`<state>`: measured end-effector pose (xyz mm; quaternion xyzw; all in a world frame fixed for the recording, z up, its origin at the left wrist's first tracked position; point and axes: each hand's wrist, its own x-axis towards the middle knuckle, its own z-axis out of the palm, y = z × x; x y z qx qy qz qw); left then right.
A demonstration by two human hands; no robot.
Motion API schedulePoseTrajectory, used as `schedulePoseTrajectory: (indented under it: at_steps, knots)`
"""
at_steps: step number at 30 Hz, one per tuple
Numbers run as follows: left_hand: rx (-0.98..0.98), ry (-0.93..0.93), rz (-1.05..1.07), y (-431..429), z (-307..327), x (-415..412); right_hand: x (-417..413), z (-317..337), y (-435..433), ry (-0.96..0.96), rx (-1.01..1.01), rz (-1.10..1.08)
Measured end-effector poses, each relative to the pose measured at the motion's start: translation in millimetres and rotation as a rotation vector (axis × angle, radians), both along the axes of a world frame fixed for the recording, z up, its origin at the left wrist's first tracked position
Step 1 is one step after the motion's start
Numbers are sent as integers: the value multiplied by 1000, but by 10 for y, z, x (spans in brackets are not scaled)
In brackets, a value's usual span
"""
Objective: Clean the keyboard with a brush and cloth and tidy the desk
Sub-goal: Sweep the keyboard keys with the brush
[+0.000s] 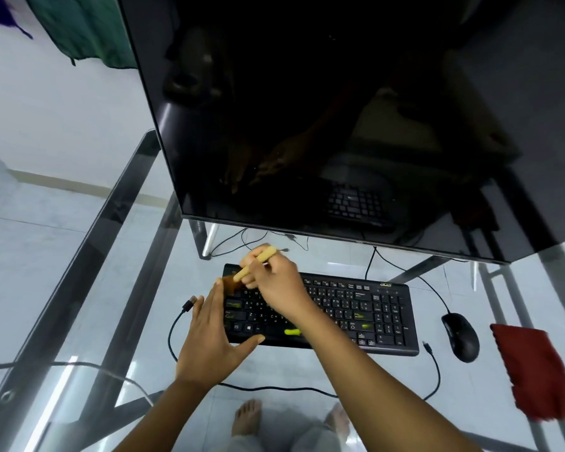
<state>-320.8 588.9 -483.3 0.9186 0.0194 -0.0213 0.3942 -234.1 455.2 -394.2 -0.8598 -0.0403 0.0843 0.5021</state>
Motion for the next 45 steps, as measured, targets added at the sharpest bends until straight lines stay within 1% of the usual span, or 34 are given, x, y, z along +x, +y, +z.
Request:
schedulePoseTrajectory:
  at_steps: [2, 4, 6, 7, 8, 10, 12, 13, 15, 16, 17, 18, 20, 21, 23, 24, 25, 27, 28, 29, 31, 32, 33, 34, 35, 36, 37, 39, 40, 41, 42, 43, 44, 45]
  knots:
    - [-10, -23, 9, -13, 35, 0, -1, -50, 37, -70, -66, 15]
    - [-29, -37, 14, -23, 59, 9, 3, -59, 42, -130, -38, -60]
    - [-38, -26, 8, -9, 80, 16, -13, -52, 54, -74, 20, -61]
    - [-41, -20, 1, -2, 82, 19, -23, -70, 79, -30, 44, -5]
    - [-44, -17, 1, 1, 86, 19, -38, -61, 91, -16, 8, 28]
    - [-41, -26, 18, -11, 107, 13, -32, -66, 86, -112, -58, -7]
    - [-33, -41, 26, -27, 124, 8, -14, -36, 56, -158, -42, -68]
    - [-27, -34, 30, -24, 130, 5, -21, -19, 35, -143, -13, -65]
    - [-21, 5, 36, -17, 146, 1, -37, -12, 6, -43, 7, 34]
    - [-24, 11, 34, -16, 148, 0, -49, -14, -38, -41, -58, 64]
    - [-29, 6, 30, -14, 144, 4, -49, -44, -109, -48, -103, 48]
    - [-35, 3, 28, -15, 142, 5, -51, -57, -191, -112, -128, -13]
    - [-49, 24, 32, -15, 133, 7, -63, -58, -374, -130, -102, -136]
    - [-53, 41, 33, -9, 122, 5, -88, -53, -457, -83, -24, -172]
    - [-57, 77, 30, 8, 92, -2, -160, -43, -581, 57, 66, -144]
    - [-60, 88, 27, 7, 80, -2, -196, -45, -652, 70, 43, -139]
    - [-61, 94, 23, 5, 72, -3, -222, -87, -739, 59, 17, -180]
    - [-66, 98, 17, 5, 69, -5, -269, -125, -884, -66, -39, -316]
    - [-69, 95, 16, -1, 68, -2, -286, -120, -944, -78, -16, -359]
    - [-67, 92, 17, 0, 67, 2, -303, -111, -980, -30, 85, -373]
    - [-55, 87, 17, 7, 61, 1, -345, -84, -985, 114, 159, -257]
    - [-54, 80, 15, 8, 60, 2, -375, -71, -996, 130, 107, -200]
    - [-55, 76, 12, 7, 62, 0, -393, -100, -1028, 112, 46, -208]
    - [-59, 73, 12, 4, 71, -3, -405, -119, -1064, 27, -37, -243]
    - [-66, 71, 15, -3, 79, -5, -408, -119, -1111, -67, -93, -324]
    - [-72, 68, 19, -13, 94, -7, -414, -101, -1155, -116, -78, -397]
    - [-74, 66, 24, -16, 103, -9, -424, -84, -1192, -116, -1, -420]
    - [-64, 61, 28, -8, 107, -12, -433, -38, -1228, 54, 115, -342]
    - [-60, 64, 25, -5, 110, -12, -456, -22, -1251, 124, 107, -270]
    - [-60, 71, 23, -5, 111, -11, -475, -37, -1302, 128, 18, -234]
    - [-63, 79, 20, -6, 112, -11, -485, -74, -1368, 72, -73, -257]
    - [-67, 87, 18, -10, 112, -11, -480, -86, -1433, -19, -140, -345]
    - [-67, 92, 18, -13, 113, -13, -478, -74, -1489, -81, -131, -448]
    - [-63, 91, 18, -12, 107, -12, -476, -72, -1537, -99, -66, -497]
